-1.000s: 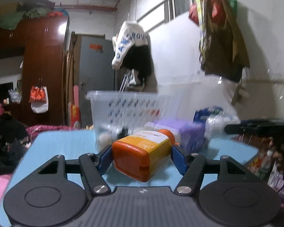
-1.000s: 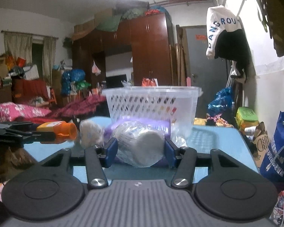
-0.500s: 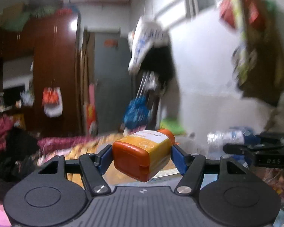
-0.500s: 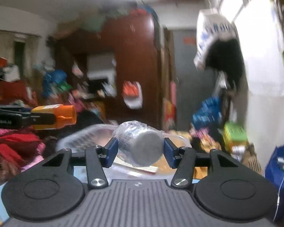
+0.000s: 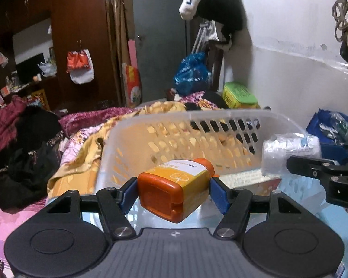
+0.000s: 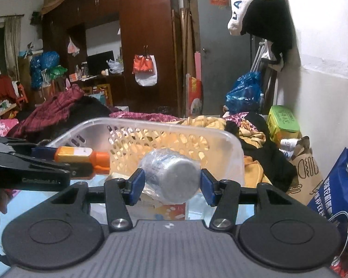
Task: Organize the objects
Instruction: 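Carry both bottles over the white basket and open both grippers, then grasp the white plush dog with both grippers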
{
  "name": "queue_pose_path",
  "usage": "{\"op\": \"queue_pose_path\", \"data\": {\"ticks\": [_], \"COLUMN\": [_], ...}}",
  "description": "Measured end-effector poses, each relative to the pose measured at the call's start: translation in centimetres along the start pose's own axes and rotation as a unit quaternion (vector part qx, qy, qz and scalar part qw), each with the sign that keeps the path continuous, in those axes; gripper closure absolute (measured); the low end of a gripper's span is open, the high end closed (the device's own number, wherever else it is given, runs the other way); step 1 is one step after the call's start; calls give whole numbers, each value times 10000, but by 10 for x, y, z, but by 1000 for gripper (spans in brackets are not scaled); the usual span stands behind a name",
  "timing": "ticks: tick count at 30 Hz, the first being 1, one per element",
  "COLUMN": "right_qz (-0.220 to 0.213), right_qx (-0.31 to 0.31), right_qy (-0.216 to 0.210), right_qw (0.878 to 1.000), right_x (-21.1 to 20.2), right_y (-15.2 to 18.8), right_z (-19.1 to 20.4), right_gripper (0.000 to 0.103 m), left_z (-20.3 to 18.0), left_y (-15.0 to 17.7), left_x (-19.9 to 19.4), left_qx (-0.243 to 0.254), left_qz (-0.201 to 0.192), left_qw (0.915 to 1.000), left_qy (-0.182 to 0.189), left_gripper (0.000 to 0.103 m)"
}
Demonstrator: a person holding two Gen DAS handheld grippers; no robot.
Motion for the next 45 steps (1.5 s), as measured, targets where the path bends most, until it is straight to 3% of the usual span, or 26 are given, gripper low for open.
{"op": "queue_pose_path", "data": {"ticks": [6, 8, 10, 16, 19, 24, 29, 33, 35, 39, 43, 45], "right_qz": [162, -6, -251, -1124, -1386, -1248, -1341, -1559, -1711, -1955, -1557, -1303], "right_qx": [35, 53, 115, 114, 432, 995, 963, 825, 767, -8, -276, -307], "right_qy": [-29, -6, -80, -260, -401, -564, -340, -455, -839, -1384, -1642, -1557], "right_qw": [9999, 10000, 9996, 9933, 9886, 9856, 9857, 9833, 9787, 9709, 9737, 9787], "right_x": [6, 0, -12, -86, -131, -172, -173, -184, -187, -192, -162, -141], "right_y": [5, 1, -5, -5, 25, 94, 97, 95, 93, 91, 101, 106], "right_z": [-4, -6, -8, -14, -30, -58, -57, -22, 11, 88, 126, 130], "right_gripper": [45, 26, 16, 0, 0, 1, 6, 6, 5, 7, 36, 44], "left_z": [-3, -2, -3, 6, 13, 26, 35, 46, 51, 57, 59, 59], "left_y": [7, 5, 2, 18, 54, 120, 147, 157, 161, 164, 170, 173], "left_x": [-8, -17, -32, -115, -162, -198, -196, -194, -195, -191, -185, -181], "left_qx": [-14, -18, 26, -163, -205, -345, -214, -272, -330, -367, -350, -351], "left_qz": [-201, -425, -734, -1475, -1747, -1814, -1722, -1669, -1667, -1628, -1538, -1498], "left_qw": [9998, 9991, 9973, 9880, 9831, 9817, 9843, 9853, 9852, 9859, 9874, 9879], "left_qy": [90, 81, 26, 419, 501, 455, 333, 230, 202, 125, 152, 164], "left_gripper": [32, 21, 18, 15, 15, 15, 15, 15, 15, 15, 15, 15]}}
Point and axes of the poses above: each gripper's, at about its wrist camera, not at the fingertips, and x roughly the way its jaws point, z to its left, y to its underside, the point moved 5 cm from there along x, roughly the way its jaws point, and after that the axes turned 15 degrees about -z, right-handed, at the moved point
